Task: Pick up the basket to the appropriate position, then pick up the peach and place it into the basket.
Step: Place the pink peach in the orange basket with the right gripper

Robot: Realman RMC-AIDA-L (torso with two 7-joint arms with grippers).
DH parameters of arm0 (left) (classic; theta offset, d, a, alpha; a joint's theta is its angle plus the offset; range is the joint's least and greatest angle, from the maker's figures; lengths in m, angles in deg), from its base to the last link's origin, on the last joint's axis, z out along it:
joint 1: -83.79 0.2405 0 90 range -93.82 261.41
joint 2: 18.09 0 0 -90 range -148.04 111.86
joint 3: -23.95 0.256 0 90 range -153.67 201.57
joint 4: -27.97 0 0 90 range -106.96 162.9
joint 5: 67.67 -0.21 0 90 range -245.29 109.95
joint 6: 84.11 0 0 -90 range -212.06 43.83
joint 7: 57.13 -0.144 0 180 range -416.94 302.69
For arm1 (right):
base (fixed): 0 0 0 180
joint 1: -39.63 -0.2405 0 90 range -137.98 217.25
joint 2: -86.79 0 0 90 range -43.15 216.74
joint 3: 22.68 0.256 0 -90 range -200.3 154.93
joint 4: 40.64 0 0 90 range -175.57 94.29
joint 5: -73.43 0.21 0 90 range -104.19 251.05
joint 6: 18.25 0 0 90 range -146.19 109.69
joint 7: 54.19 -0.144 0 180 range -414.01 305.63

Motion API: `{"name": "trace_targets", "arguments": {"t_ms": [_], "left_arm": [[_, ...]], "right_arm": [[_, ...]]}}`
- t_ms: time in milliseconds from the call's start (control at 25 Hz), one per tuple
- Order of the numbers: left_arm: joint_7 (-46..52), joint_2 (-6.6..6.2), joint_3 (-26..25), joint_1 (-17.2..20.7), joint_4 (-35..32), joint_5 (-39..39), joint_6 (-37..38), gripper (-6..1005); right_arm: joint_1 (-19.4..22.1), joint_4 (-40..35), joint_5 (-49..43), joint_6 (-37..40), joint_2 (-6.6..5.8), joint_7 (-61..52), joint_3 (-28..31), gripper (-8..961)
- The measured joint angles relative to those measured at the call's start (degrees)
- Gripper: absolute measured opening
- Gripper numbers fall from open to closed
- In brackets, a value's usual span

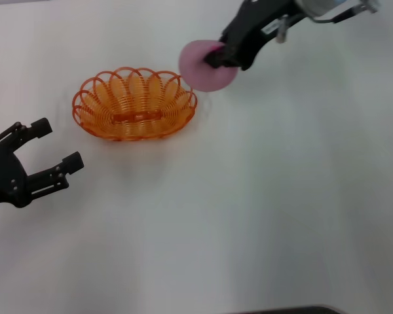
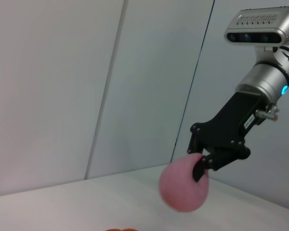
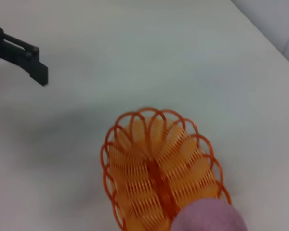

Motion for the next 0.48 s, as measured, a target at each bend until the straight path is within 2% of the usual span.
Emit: {"name": "trace_targets", "arguments": {"t_ms": [480], "left_arm": [[-1.09, 0.03, 0.72, -0.58, 2.13, 0.37, -1.38, 938]], "right_arm": [[-0.87, 12.15, 14.36, -16.05, 0.19, 7.70, -9.00, 51]]}}
